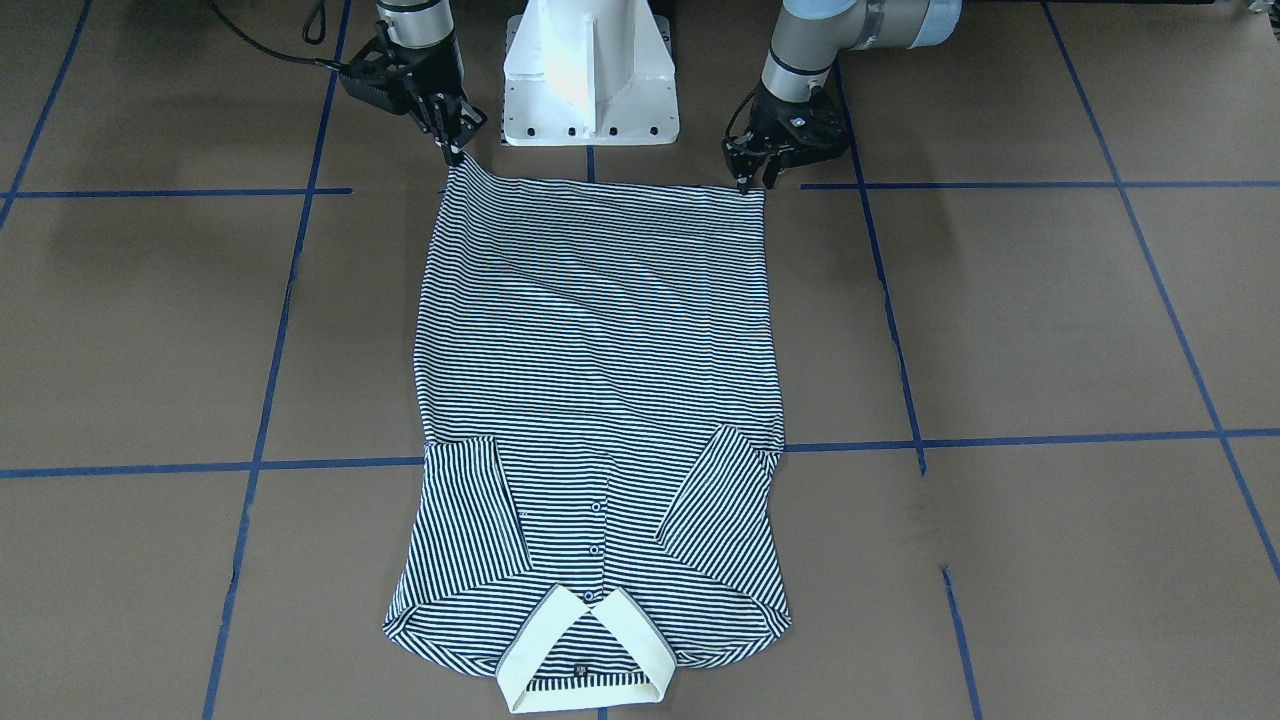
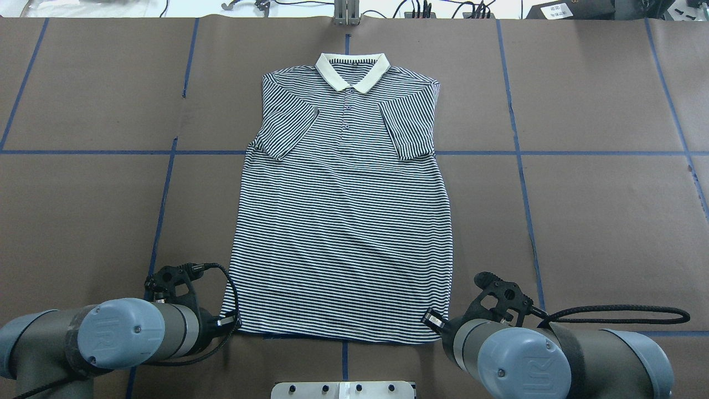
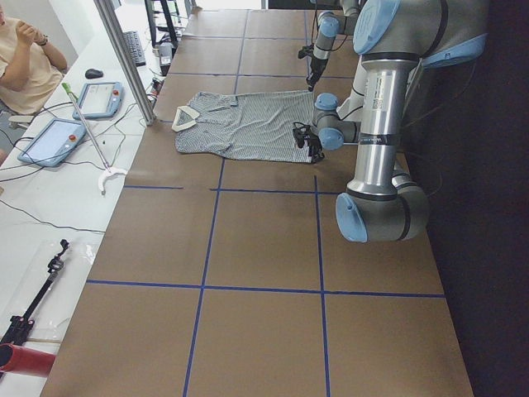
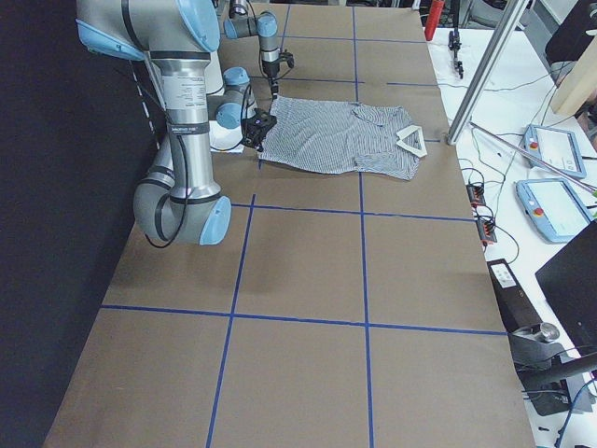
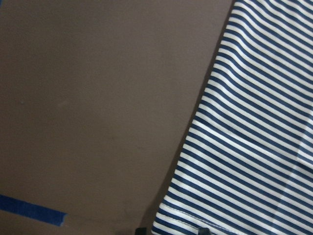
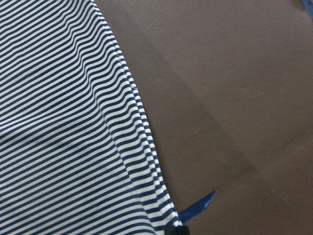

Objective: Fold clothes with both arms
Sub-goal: 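Grasp both hem corners with the left and right grippers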

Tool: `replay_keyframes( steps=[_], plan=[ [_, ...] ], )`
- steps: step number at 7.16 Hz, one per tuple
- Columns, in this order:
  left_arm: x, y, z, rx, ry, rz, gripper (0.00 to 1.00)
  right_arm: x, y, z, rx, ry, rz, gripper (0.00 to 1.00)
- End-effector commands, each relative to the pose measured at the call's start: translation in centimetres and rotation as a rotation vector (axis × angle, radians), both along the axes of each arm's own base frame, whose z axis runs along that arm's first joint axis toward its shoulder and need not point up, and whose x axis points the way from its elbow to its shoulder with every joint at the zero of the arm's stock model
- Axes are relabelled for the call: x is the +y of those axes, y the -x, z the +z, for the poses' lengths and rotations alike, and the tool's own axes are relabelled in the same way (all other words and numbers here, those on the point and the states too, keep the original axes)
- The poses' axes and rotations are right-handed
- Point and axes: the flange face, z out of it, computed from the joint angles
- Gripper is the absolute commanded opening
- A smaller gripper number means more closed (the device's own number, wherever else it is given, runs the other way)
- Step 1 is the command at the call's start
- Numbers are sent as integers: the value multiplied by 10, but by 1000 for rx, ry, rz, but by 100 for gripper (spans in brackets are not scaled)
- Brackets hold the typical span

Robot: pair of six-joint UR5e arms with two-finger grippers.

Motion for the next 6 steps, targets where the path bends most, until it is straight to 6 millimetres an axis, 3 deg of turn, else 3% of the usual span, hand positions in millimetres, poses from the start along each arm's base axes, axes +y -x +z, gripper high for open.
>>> replay_keyframes(
  steps=[1, 6],
  plan=[
    [0, 0, 0, -1, -1, 1, 46, 0, 0, 0, 1, 1, 0, 0],
    [2, -6, 2, -6, -4, 12, 42, 0, 2, 2, 5, 1, -3, 0]
  ],
)
